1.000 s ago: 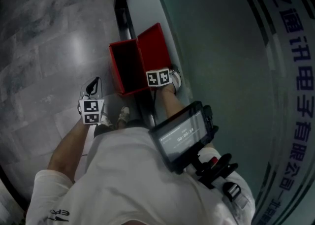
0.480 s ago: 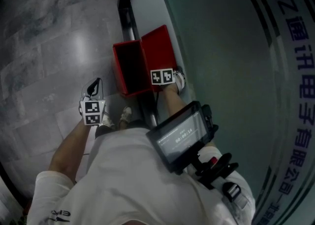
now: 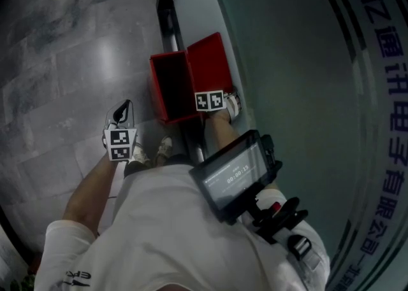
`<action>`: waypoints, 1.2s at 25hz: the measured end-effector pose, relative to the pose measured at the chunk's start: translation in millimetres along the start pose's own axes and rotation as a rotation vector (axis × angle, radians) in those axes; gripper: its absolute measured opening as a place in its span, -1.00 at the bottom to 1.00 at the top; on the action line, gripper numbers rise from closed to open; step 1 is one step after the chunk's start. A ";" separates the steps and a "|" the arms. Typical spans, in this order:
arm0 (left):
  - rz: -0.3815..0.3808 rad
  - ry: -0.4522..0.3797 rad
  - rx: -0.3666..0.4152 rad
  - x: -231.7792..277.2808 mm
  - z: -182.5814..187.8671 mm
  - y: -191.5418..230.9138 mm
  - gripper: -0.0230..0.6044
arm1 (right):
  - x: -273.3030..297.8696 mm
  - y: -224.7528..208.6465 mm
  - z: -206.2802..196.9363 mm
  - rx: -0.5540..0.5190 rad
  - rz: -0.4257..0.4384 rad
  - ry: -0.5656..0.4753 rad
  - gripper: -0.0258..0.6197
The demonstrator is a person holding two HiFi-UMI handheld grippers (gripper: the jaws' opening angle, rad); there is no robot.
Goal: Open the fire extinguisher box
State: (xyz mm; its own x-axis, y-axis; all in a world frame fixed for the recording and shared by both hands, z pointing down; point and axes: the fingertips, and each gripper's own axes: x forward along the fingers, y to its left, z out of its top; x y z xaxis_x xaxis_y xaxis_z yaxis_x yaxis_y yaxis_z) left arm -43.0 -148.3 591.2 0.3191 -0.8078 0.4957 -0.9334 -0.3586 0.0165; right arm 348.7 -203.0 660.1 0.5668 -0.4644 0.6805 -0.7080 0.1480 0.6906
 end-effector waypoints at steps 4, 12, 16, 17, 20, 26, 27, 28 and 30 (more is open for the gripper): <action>0.003 0.001 0.003 -2.5 -0.8 3.8 -0.92 | -2.3 -1.8 2.1 0.036 -0.012 -0.022 -0.14; -0.004 -0.008 0.004 -4.3 0.4 5.7 -0.92 | -17.3 -8.6 14.1 0.053 -0.022 -0.086 -0.13; -0.017 -0.028 0.011 -6.6 6.3 3.5 -0.92 | -34.2 -10.4 20.3 0.085 -0.020 -0.155 -0.34; -0.020 -0.035 0.012 -7.4 8.2 3.8 -0.92 | -42.2 -10.6 23.1 0.109 -0.012 -0.187 -0.45; -0.033 -0.067 0.018 -7.9 17.6 4.8 -0.92 | -75.1 -9.1 33.4 0.203 0.042 -0.312 -0.81; -0.076 -0.150 0.047 -18.8 41.7 -2.2 -0.92 | -146.4 7.3 36.5 0.351 0.223 -0.509 -0.88; -0.083 -0.164 0.048 -21.9 45.7 -4.2 -0.92 | -156.8 8.7 35.2 0.369 0.245 -0.527 -0.88; -0.091 -0.177 0.051 -26.2 49.4 -7.2 -0.92 | -167.3 10.0 33.1 0.387 0.269 -0.544 -0.88; -0.101 -0.203 0.059 -36.8 55.8 -14.1 -0.92 | -189.2 12.0 28.7 0.426 0.328 -0.584 -0.88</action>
State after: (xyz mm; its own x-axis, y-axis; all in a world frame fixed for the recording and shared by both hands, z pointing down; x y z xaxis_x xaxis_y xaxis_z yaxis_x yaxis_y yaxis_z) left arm -32.4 -139.6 524.2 0.4422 -0.8419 0.3094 -0.8858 -0.4641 0.0030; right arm 220.8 -138.4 532.6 0.0723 -0.8551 0.5133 -0.9677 0.0644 0.2436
